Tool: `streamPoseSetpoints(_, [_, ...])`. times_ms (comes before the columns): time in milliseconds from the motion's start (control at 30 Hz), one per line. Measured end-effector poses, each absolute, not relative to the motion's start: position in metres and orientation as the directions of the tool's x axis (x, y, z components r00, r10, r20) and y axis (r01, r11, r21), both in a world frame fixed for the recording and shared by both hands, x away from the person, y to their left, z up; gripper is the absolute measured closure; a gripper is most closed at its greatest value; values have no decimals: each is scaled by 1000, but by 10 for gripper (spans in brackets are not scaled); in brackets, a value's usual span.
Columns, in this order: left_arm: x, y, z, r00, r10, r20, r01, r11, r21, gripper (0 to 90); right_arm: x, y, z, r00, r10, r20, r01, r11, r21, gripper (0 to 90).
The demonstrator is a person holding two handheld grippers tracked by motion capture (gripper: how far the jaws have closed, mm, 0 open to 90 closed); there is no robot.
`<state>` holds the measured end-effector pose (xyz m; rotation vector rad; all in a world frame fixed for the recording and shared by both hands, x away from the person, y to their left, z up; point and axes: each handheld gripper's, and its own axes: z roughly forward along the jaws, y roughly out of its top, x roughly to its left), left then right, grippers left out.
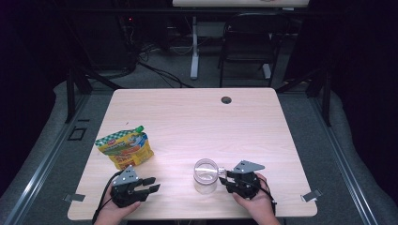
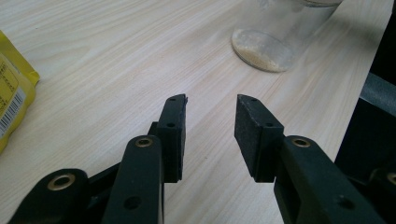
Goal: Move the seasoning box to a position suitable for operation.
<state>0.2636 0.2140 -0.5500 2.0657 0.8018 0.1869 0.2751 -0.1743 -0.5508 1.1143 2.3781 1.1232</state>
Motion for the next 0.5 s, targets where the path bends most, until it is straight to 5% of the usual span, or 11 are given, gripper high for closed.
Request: streamPoseSetpoints(500, [280, 195, -543, 741, 655, -148, 493, -382, 782, 548, 269, -183, -535, -605, 783, 147, 580, 307, 754, 469])
